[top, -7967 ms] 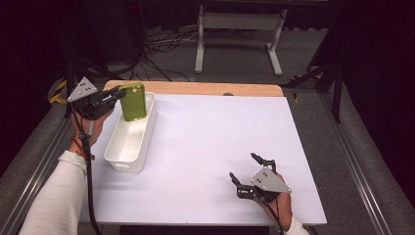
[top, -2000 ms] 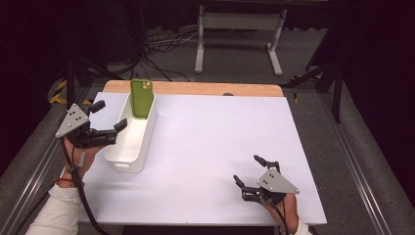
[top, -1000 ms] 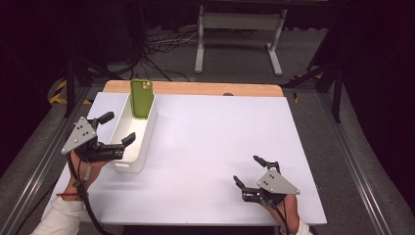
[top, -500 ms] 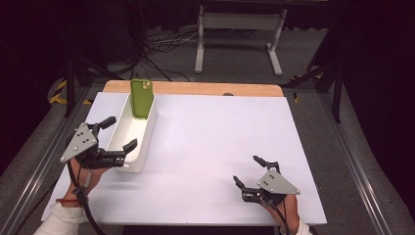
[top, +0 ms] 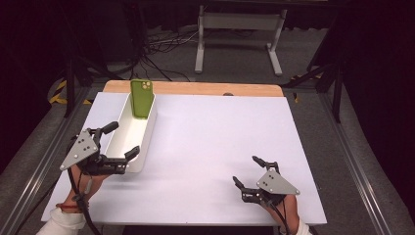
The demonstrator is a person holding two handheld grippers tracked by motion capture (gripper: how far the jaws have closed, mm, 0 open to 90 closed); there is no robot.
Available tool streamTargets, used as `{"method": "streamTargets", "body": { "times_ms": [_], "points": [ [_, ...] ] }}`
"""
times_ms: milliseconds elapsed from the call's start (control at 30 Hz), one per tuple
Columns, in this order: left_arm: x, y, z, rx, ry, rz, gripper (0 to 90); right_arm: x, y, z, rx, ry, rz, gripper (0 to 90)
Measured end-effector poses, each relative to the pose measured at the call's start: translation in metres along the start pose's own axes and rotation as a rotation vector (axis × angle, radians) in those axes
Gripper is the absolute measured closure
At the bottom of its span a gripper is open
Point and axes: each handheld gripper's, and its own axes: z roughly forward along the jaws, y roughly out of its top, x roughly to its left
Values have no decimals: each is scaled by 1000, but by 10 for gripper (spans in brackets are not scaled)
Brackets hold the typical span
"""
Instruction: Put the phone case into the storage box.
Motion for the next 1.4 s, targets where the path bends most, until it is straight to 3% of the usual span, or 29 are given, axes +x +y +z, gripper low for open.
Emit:
{"method": "streamTargets", "body": {
  "times_ms": [867, 1033, 1400],
  "points": [
    [-27, -15, 5, 21, -62, 22, 35, 4, 3, -1, -8, 17, -1, 148],
    [-32, -20, 7, 39, -73, 44, 34, 5, 3, -2, -11, 19, 1, 147],
    [-44, -34, 10, 55, -88, 21, 35, 7, 5, -2, -14, 29, 1, 146]
  ]
}}
